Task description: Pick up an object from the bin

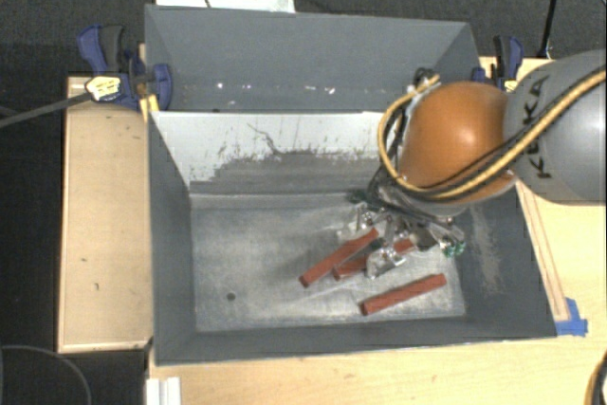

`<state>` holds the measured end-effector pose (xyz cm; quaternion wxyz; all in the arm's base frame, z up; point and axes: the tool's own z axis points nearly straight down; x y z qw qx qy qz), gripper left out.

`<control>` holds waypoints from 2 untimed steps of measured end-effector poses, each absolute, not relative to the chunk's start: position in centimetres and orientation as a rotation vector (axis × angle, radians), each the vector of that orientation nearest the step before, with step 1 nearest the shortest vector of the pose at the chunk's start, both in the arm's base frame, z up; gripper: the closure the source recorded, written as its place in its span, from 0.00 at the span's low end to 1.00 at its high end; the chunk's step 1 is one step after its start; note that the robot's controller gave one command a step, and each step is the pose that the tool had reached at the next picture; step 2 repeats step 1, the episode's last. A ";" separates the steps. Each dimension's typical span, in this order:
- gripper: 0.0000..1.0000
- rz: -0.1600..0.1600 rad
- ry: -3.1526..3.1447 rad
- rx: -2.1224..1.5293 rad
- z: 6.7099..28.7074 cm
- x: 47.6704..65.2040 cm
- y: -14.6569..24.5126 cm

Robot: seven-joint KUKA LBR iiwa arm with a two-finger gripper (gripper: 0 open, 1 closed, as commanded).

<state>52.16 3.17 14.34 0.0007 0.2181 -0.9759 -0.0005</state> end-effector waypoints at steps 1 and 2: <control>1.00 -0.001 -3.069 0.683 15.4 52.2 3.2; 1.00 -0.001 -3.069 0.683 15.4 52.2 3.2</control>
Offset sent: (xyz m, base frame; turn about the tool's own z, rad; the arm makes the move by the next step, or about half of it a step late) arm 0.0001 0.0000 0.0139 0.0000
